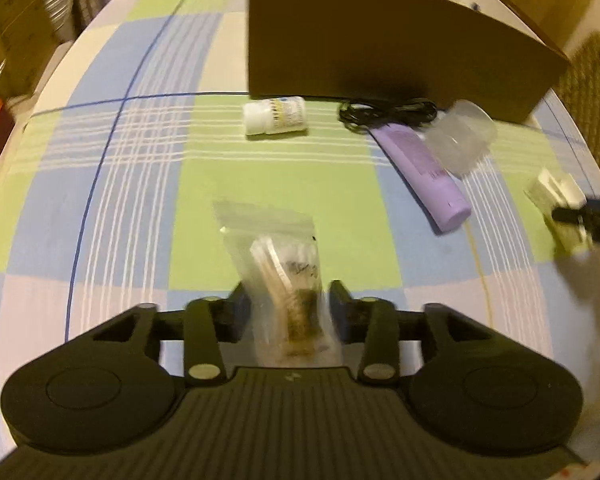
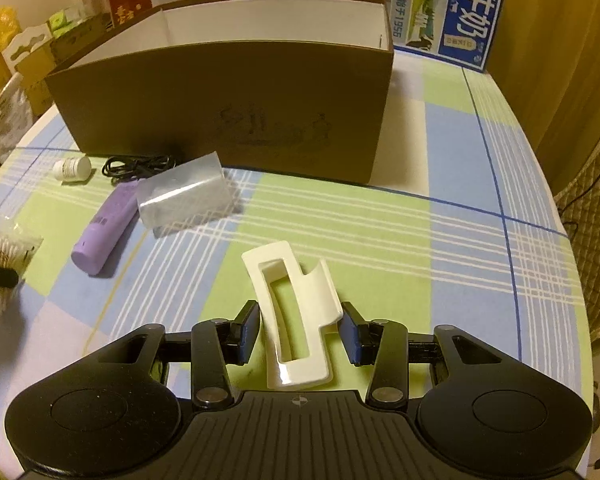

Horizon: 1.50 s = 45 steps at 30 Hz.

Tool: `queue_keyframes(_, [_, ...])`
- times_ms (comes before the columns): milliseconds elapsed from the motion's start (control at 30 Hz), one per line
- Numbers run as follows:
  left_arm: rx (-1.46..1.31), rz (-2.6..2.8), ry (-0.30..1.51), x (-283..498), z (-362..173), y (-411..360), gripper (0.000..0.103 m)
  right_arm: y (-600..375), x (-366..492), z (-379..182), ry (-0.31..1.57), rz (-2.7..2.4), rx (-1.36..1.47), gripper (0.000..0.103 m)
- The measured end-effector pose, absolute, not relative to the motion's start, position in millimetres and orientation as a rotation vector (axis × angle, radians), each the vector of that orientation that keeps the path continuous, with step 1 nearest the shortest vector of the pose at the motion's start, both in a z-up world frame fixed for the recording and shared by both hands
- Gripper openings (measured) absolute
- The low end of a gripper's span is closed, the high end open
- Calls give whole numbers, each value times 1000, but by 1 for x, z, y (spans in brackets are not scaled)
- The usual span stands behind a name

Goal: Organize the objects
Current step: 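Lift the swab bag and hair clip and carry both toward the box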

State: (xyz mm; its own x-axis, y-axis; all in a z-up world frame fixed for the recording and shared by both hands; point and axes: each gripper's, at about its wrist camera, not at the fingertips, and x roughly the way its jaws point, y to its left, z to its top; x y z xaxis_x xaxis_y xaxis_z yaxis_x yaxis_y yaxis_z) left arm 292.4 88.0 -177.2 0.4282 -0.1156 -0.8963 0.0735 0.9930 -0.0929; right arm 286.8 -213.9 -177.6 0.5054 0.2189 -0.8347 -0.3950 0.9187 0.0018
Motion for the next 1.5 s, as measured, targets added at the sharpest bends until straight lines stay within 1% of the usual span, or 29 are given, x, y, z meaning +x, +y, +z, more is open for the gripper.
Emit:
queue_keyframes(67, [-71,-85,1120,294,-177,87,56,-213,286,-180,986,370,-213,42])
queue_keyframes(200, [-36,-47,1120,300,-179,74,56,-214,283,-182,981,372,-211,52])
queue_keyframes(233, [-22,-45,1119,301,-180,71,55,-214,283,-182,980,373,-211,53])
queue_keyframes(267, [-10,-45,1113,301,-180,68,51,-215,283,-182,976,373,-213,54])
queue_keyframes(300, [-3,-47,1107,301,-180,68,45,-215,283,-181,972,373,-214,54])
queue_keyframes(333, [4,-44,1103,302,-180,66,42,-215,284,-181,969,374,-216,55])
queue_keyframes(400, [-9,-45,1098,303,-179,66,32,-216,285,-179,956,377,-217,55])
queue_keyframes(567, [-33,-41,1098,300,-177,65,27,-214,288,-175,941,404,-235,55])
queue_keyframes(667, [-35,-47,1100,296,-176,63,27,-211,291,-176,937,402,-242,54])
queue_keyframes(700, [-34,-49,1101,295,-175,62,27,-210,292,-177,932,401,-243,50])
queue_keyframes(733, [-31,-51,1102,294,-175,62,27,-209,293,-177,930,404,-242,42])
queue_keyframes(833, [-31,-50,1101,290,-172,61,27,-206,294,-176,929,412,-245,37])
queue_keyframes(1167, [-50,-59,1066,282,-153,68,27,-205,280,-154,889,455,-195,37])
queue_keyframes(1500, [-53,-131,973,293,-110,55,27,-192,282,-112,828,523,-113,37])
